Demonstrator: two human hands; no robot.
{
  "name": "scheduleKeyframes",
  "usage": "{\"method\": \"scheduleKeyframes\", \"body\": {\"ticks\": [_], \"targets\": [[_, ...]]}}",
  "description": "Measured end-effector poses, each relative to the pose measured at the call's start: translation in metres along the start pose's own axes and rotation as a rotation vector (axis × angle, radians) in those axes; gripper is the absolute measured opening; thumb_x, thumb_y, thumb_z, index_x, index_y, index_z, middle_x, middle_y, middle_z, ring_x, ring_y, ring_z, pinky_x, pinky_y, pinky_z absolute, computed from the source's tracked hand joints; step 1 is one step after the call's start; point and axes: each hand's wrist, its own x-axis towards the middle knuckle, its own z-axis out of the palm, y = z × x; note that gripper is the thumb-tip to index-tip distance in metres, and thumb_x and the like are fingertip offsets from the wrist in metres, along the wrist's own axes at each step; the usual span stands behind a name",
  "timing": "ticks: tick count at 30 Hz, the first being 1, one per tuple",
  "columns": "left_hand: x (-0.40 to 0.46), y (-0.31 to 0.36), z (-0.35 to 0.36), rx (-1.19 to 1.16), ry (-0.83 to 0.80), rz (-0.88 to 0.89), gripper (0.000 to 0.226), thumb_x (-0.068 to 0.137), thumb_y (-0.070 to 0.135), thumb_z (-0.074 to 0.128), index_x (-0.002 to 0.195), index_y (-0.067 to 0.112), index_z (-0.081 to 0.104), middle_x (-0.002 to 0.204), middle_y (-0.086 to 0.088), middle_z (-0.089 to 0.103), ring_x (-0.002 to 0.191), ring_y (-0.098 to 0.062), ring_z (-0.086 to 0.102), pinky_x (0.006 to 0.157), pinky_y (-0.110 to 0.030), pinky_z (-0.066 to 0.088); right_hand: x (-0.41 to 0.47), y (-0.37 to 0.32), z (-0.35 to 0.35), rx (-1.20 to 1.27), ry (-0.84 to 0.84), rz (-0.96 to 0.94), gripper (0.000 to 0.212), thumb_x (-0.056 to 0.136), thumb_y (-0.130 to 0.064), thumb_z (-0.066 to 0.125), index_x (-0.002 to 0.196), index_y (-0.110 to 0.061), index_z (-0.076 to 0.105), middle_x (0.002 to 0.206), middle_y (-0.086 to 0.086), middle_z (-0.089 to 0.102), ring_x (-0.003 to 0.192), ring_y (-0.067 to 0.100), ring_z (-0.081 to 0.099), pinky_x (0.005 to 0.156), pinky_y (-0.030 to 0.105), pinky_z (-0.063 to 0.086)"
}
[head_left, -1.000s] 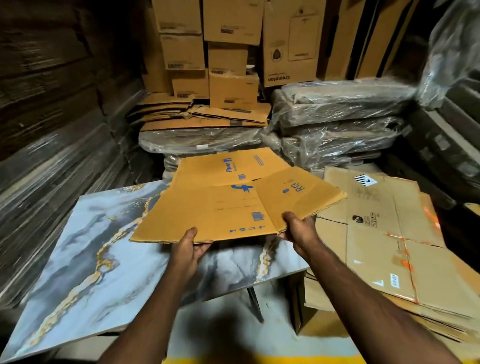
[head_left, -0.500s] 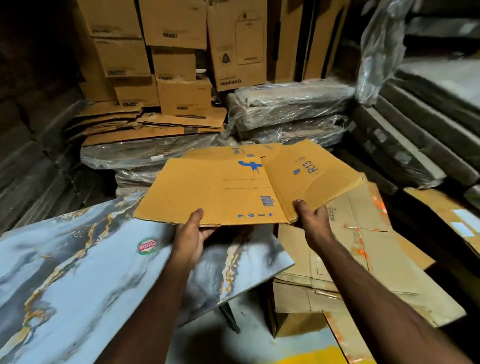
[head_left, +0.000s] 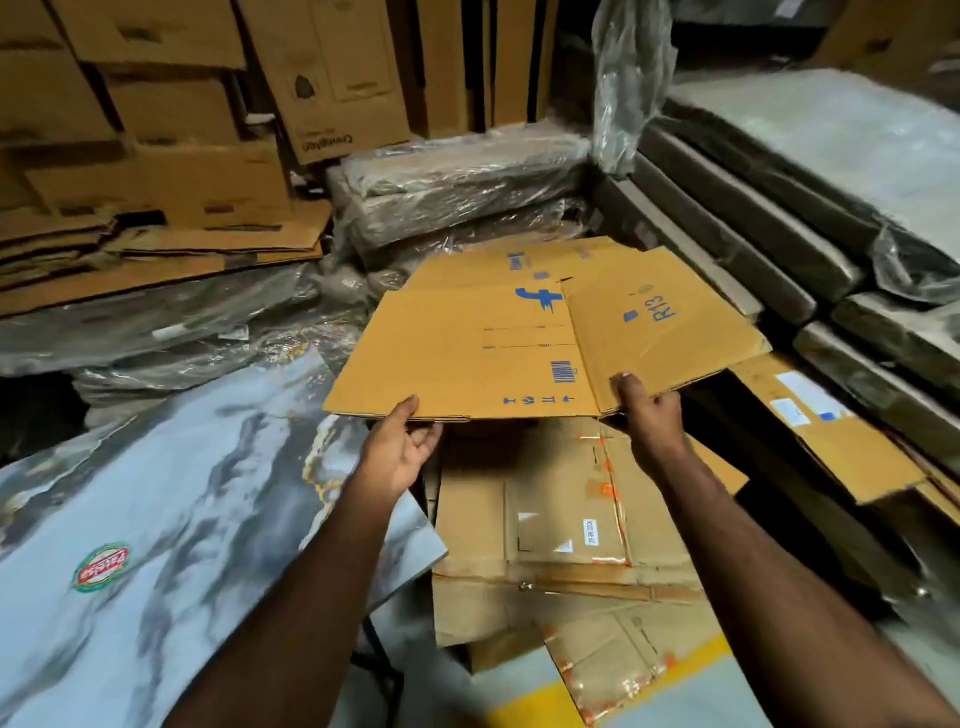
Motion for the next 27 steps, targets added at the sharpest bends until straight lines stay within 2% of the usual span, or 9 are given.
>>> {"method": "scheduleKeyframes", "body": {"ticks": [3, 6, 11, 14, 17, 21, 23, 25, 27], "targets": [[0.010, -0.028, 0.005, 0.102, 0.073, -0.195, 0.010, 0.100, 0.016, 0.055, 0.092, 0.010, 0.054, 0.119, -0.012, 0.054, 0.084, -0.019, 0.058, 0.045, -0.019, 0.053, 0.029, 0.023, -0.020, 0.013, 0.100, 0.137, 0.026, 0.100, -0.024, 0.056, 0.118, -0.012, 0.041, 0.106, 0.008, 0.058, 0.089, 0.025, 0.065, 0.064, 0.037, 0.056], [0.020, -0.049, 0.009, 0.156, 0.105, -0.305, 0.009, 0.104, 0.016, 0.047, 0.099, 0.011, 0.052, 0.127, -0.016, 0.054, 0.116, -0.026, 0.059, 0.040, -0.018, 0.050, 0.051, 0.054, -0.029, 0.103, 0.231, 0.317, 0.030, 0.096, -0.029, 0.063, 0.115, -0.014, 0.046, 0.116, 0.014, 0.061, 0.098, 0.032, 0.066, 0.077, 0.049, 0.059], [0.029, -0.076, 0.002, 0.166, 0.132, -0.408, 0.014, 0.105, 0.011, 0.042, 0.093, 0.013, 0.049, 0.122, -0.016, 0.057, 0.132, -0.028, 0.050, 0.038, -0.014, 0.046, 0.057, 0.112, -0.015, 0.286, 0.141, 0.630, 0.042, 0.090, -0.007, 0.062, 0.131, -0.010, 0.054, 0.116, 0.016, 0.068, 0.080, 0.028, 0.067, 0.045, 0.037, 0.054], [0.034, -0.090, -0.007, 0.159, 0.161, -0.397, 0.019, 0.104, 0.011, 0.044, 0.086, 0.012, 0.050, 0.113, -0.017, 0.057, 0.106, -0.027, 0.060, 0.039, -0.013, 0.046, 0.045, 0.119, 0.000, 0.243, 0.129, 0.756, 0.031, 0.089, 0.001, 0.054, 0.118, -0.008, 0.061, 0.103, 0.012, 0.071, 0.074, 0.024, 0.066, 0.047, 0.031, 0.054], [0.038, -0.092, -0.013, 0.138, 0.196, -0.389, 0.019, 0.102, 0.011, 0.049, 0.084, 0.012, 0.053, 0.090, -0.010, 0.053, 0.071, -0.014, 0.049, 0.038, -0.014, 0.046, 0.042, 0.111, -0.001, 0.127, 0.133, 0.867, 0.011, 0.094, -0.010, 0.051, 0.084, -0.012, 0.054, 0.070, 0.003, 0.057, 0.056, 0.015, 0.049, 0.054, 0.024, 0.043], [0.044, -0.102, -0.010, 0.184, 0.162, -0.432, 0.021, 0.101, 0.015, 0.052, 0.080, 0.014, 0.052, 0.060, -0.001, 0.053, 0.046, -0.005, 0.050, 0.034, -0.012, 0.040, 0.057, 0.116, -0.014, 0.253, 0.195, 0.892, 0.011, 0.097, -0.004, 0.054, 0.086, -0.008, 0.054, 0.077, 0.008, 0.051, 0.061, 0.015, 0.044, 0.041, 0.017, 0.043], [0.048, -0.114, -0.001, 0.229, 0.174, -0.413, 0.017, 0.102, 0.014, 0.049, 0.085, 0.012, 0.053, 0.061, -0.006, 0.058, 0.040, -0.005, 0.052, 0.035, -0.011, 0.040, 0.063, 0.125, -0.022, 0.269, 0.232, 0.834, 0.009, 0.096, -0.002, 0.056, 0.088, -0.006, 0.056, 0.082, 0.009, 0.053, 0.063, 0.016, 0.048, 0.035, 0.014, 0.041], [0.050, -0.130, 0.008, 0.233, 0.212, -0.390, 0.011, 0.102, 0.009, 0.047, 0.109, 0.005, 0.055, 0.089, -0.014, 0.059, 0.067, -0.013, 0.061, 0.045, -0.012, 0.049, 0.065, 0.131, -0.031, 0.275, 0.269, 0.804, 0.004, 0.097, -0.002, 0.056, 0.099, -0.005, 0.059, 0.094, 0.010, 0.056, 0.076, 0.019, 0.056, 0.035, 0.016, 0.043], [0.055, -0.142, 0.009, 0.151, 0.268, -0.378, 0.030, 0.102, 0.002, 0.045, 0.132, -0.003, 0.045, 0.122, -0.015, 0.055, 0.113, -0.023, 0.057, 0.078, -0.022, 0.056, 0.068, 0.139, -0.040, 0.281, 0.275, 0.780, 0.011, 0.099, -0.006, 0.055, 0.110, -0.007, 0.057, 0.109, 0.013, 0.055, 0.095, 0.023, 0.058, 0.035, 0.017, 0.046]]}}
